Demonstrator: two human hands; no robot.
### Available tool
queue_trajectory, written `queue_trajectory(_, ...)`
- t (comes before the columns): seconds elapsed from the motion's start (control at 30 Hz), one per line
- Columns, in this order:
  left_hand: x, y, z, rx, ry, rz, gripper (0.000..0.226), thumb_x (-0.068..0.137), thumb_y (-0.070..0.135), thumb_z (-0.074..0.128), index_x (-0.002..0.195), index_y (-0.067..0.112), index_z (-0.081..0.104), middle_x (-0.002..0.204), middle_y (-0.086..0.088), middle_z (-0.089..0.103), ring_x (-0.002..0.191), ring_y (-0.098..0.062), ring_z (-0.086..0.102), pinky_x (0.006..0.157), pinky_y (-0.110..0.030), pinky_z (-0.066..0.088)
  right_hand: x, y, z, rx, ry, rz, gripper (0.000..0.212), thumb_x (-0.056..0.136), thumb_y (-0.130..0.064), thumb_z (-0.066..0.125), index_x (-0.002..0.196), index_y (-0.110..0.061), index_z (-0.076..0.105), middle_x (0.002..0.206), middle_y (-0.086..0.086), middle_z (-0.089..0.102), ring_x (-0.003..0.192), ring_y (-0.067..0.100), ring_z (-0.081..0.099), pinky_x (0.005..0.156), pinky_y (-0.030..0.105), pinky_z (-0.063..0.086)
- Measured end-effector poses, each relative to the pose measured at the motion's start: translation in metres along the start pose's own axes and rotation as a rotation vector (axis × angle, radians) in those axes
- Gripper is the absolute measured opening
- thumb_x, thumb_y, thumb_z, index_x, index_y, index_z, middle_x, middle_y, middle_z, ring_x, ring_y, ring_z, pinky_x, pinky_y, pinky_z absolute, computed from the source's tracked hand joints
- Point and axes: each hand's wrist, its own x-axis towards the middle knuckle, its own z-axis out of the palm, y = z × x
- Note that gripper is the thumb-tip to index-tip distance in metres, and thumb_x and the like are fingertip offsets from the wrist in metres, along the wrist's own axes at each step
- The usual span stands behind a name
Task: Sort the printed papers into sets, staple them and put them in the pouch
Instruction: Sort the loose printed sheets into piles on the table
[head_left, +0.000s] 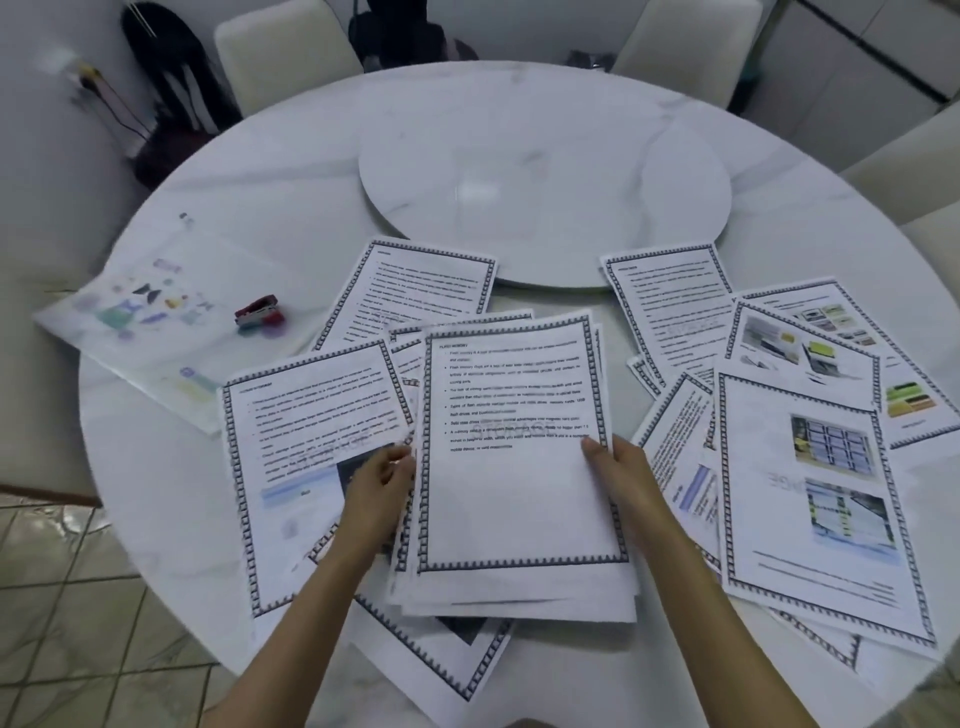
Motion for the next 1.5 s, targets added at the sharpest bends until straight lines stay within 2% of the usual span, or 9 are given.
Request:
queue_trajectory(0.2,-0.011,-0.001,-0.004,-0.018,-0.079,-0.007,0.03,0.097,0.024,0.045,0.125,0.018,0.052,0.114,0.001,0.06,0.103,-0.018,0.057,0.086,-0.03,0.044,-0.019,0.014,0.036,-0.081,0.01,0.04,0.029,0.095,-0.022,0.047,0.119,-0.011,0.058,0.116,0.004,0.063,0.105,0.022,0.06,0.094,0.037,0.047)
queue_trajectory(0.3,-0.013,0.004,-0.015,0.055,-0.081,0.107,0.031,0.096,0.018,0.046,0.125,0.015,0.052,0.116,0.001,0.061,0.101,-0.015,0.059,0.08,-0.021,0.048,-0.025,0.018,0.04,-0.097,0.045,0.024,0.022,0.095,-0.022,0.048,0.109,-0.01,0.061,0.108,0.012,0.066,0.099,0.029,0.062,0.089,0.044,0.05)
queue_trajectory(0.43,-0.016,0.02,-0.034,0.018,-0.152,0.281,0.023,0.095,0.02,0.048,0.117,0.026,0.053,0.106,0.014,0.061,0.092,0.003,0.058,0.068,-0.005,0.046,-0.03,0.016,0.047,-0.056,0.108,-0.067,0.019,0.094,-0.025,0.051,0.112,-0.021,0.056,0.11,0.002,0.061,0.1,0.018,0.059,0.073,0.023,0.047)
queue_trajectory(0.67,-0.019,0.04,-0.057,-0.18,-0.205,0.357,0.019,0.086,0.029,0.054,0.104,0.033,0.057,0.102,0.01,0.068,0.087,-0.003,0.066,0.071,-0.019,0.053,-0.031,0.004,0.056,0.301,0.076,0.058,0.076,0.079,-0.051,0.063,0.14,-0.013,0.036,0.139,0.002,0.047,0.125,0.022,0.048,0.107,0.044,0.038)
queue_trajectory(0.83,-0.014,0.038,-0.059,-0.14,-0.213,0.343,0.02,0.091,0.026,0.051,0.11,0.032,0.054,0.109,0.016,0.063,0.093,0.001,0.064,0.077,-0.019,0.054,-0.044,-0.006,0.053,0.349,-0.039,-0.088,0.028,0.083,-0.027,0.059,0.11,-0.02,0.062,0.102,-0.005,0.072,0.096,0.014,0.068,0.079,0.028,0.056)
queue_trajectory(0.93,-0.011,0.035,-0.053,-0.106,-0.217,0.329,0.017,0.093,0.024,0.05,0.109,0.029,0.053,0.104,0.017,0.062,0.085,0.009,0.063,0.07,-0.012,0.052,-0.048,-0.01,0.05,0.282,0.048,-0.146,0.017,0.091,-0.022,0.054,0.105,-0.027,0.063,0.104,-0.007,0.071,0.097,0.014,0.067,0.083,0.033,0.054)
queue_trajectory(1.13,0.007,0.012,-0.051,0.192,-0.152,0.249,0.014,0.094,0.02,0.052,0.107,0.019,0.057,0.098,-0.002,0.064,0.079,-0.012,0.061,0.064,-0.014,0.046,-0.05,-0.007,0.012,0.106,0.225,-0.186,0.014,0.094,-0.025,0.051,0.105,-0.024,0.06,0.105,-0.002,0.067,0.1,0.02,0.063,0.091,0.041,0.051)
queue_trajectory(1.3,0.012,-0.015,-0.054,0.697,-0.112,0.291,0.033,0.091,0.023,0.053,0.123,0.014,0.051,0.117,-0.008,0.049,0.111,-0.022,0.046,0.083,-0.025,0.039,-0.059,0.01,-0.031,0.092,0.358,-0.165,0.025,0.095,-0.021,0.05,0.117,-0.011,0.057,0.108,0.006,0.062,0.096,0.021,0.061,0.094,0.041,0.047)
queue_trajectory(1.5,0.003,-0.013,-0.042,0.73,-0.029,0.276,0.046,0.09,0.033,0.055,0.131,0.015,0.043,0.124,-0.007,0.045,0.119,-0.023,0.042,0.087,-0.035,0.044,-0.073,0.032,-0.06,0.147,0.384,-0.156,0.049,0.088,-0.04,0.056,0.129,-0.015,0.051,0.125,0.004,0.059,0.116,0.024,0.055,0.1,0.044,0.046)
